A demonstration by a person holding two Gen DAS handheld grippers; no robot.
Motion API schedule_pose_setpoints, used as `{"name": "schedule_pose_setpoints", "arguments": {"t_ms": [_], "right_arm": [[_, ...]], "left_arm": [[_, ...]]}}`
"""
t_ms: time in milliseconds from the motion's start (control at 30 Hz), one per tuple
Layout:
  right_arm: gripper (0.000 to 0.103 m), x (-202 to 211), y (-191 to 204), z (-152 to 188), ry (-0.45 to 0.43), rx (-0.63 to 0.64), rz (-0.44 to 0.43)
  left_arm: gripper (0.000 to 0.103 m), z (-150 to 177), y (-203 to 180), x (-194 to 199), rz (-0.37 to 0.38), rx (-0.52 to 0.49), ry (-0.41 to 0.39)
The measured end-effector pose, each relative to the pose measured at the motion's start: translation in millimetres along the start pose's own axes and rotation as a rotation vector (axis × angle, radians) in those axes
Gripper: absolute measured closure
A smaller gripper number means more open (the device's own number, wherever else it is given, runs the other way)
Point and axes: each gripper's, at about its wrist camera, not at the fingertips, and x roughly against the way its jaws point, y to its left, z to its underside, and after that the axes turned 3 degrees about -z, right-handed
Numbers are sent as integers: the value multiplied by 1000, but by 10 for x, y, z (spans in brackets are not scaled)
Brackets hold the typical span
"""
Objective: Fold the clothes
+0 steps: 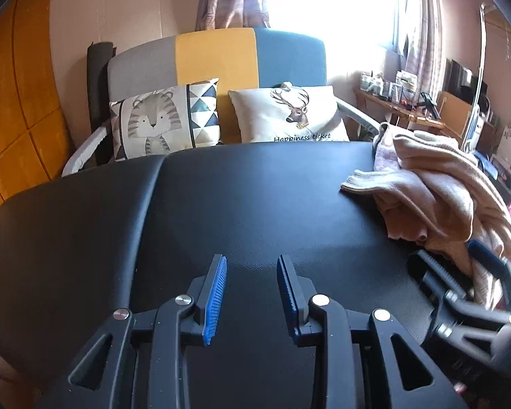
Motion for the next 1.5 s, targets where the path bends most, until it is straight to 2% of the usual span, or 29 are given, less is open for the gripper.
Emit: {"name": "schedule_pose_setpoints", "arguments": {"t_ms": [167,400,567,700,767,933,1033,1133,1333,1500], "right_arm": [[0,-9,-185,-16,8,-10,1],[0,-21,-443,-38,19,-24,2],[0,-46,-252,-21,20,-35,0],[0,-101,-267,6,30,-68,40],[0,-48,-516,49,23,-89,50],[0,11,-397,157,7,-146,65],[0,-4,-594,115,1,-207,107],[0,-10,-796,-85,20,-254,147],[0,154,-1106,44,37,-284,158],[0,228,-1195,67,61,-288,167]], "left_arm": [[72,81,-194,44,-33,-108,-26],[72,76,-393,6,-26,-123,37],[72,61,-402,-11,-12,-131,51],[72,62,-434,-60,-10,-145,64],[72,65,-453,-90,-7,-149,72],[72,49,-550,-186,3,-167,100],[72,14,-646,-226,6,-184,107],[72,-13,-754,-235,15,-199,99],[72,-14,-883,-228,29,-228,98],[72,16,-916,-249,26,-240,115]]}}
